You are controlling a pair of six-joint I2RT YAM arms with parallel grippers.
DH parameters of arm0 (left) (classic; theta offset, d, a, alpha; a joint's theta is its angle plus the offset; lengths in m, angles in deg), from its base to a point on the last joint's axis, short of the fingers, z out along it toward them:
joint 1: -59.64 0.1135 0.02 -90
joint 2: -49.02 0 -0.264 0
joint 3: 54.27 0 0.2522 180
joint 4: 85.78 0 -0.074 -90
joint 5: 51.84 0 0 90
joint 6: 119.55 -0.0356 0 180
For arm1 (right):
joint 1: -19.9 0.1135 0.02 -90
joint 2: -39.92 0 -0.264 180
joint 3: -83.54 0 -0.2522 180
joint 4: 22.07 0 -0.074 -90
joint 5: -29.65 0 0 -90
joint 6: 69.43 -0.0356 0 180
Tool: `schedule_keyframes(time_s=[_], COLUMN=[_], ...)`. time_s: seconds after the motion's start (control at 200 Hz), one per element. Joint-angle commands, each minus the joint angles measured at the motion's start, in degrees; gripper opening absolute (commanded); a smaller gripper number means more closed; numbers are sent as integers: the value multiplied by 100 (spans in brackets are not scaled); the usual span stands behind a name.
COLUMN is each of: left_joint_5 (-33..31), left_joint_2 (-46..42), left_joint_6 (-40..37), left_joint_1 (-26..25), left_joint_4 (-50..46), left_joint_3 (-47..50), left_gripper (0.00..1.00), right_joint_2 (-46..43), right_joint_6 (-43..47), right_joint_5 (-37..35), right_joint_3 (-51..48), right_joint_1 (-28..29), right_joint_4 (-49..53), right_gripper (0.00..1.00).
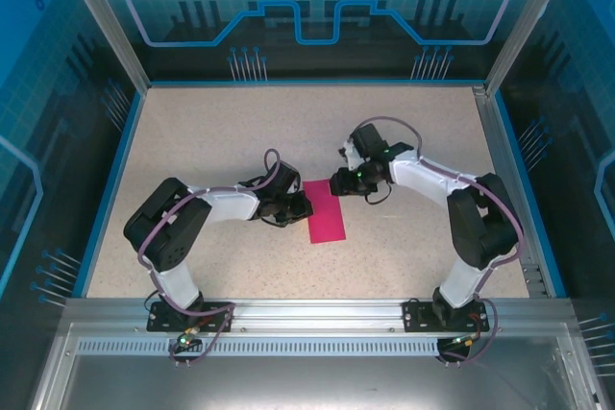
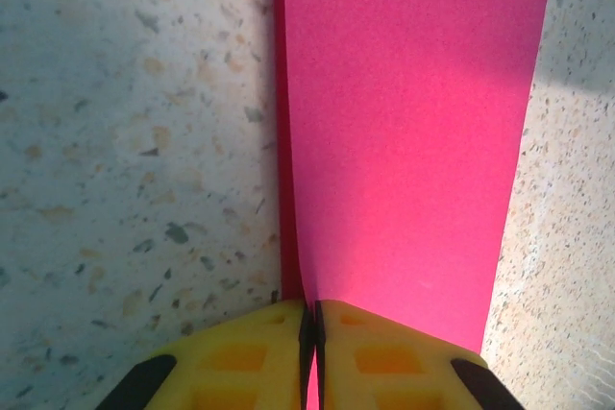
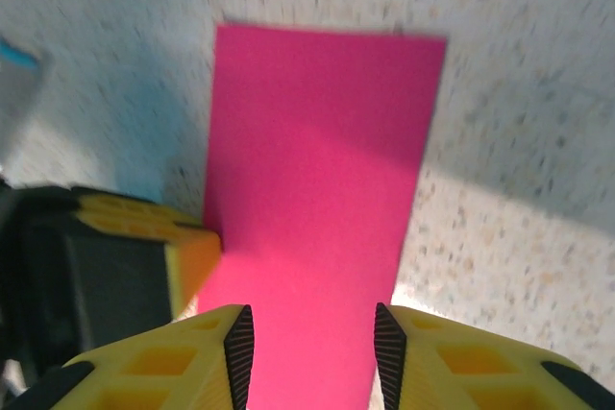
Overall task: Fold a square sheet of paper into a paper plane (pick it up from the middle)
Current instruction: Fold the triangle a second time at the center of the table.
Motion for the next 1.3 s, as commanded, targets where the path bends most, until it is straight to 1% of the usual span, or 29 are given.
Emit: schedule_keyframes(time_s=[0.0, 0.17, 0.41, 0.72, 0.965, 1.16, 1.296], left_joint_5=[63, 102, 212, 309, 497, 565, 656], left_joint_2=[-172, -157, -268, -300, -222, -253, -196], left_joint_6=[26, 57, 128, 181, 393, 467, 569], left_joint_1=[-56, -50, -52, -56, -59, -50, -44], left_joint_4=[-502, -463, -354, -272, 126, 240, 363], left_joint_3=[53, 31, 47, -18, 188, 251, 219], left_gripper=[15, 15, 15, 15, 18, 22, 23], right_joint_2=[-168, -181, -107, 108, 391, 359, 260], right_joint_6=[64, 85, 147, 115, 2, -11, -29], right_joint_5=[-652, -1053, -1061, -718, -659, -579, -516], right_joint_3=[-266, -430, -515, -669, -742, -810, -839], right_joint_1=[281, 753, 1169, 1181, 1171, 1146, 1094], right_joint_4=[220, 242, 103, -161, -223, -309, -358], right_gripper=[41, 40, 40, 40, 40, 40, 41])
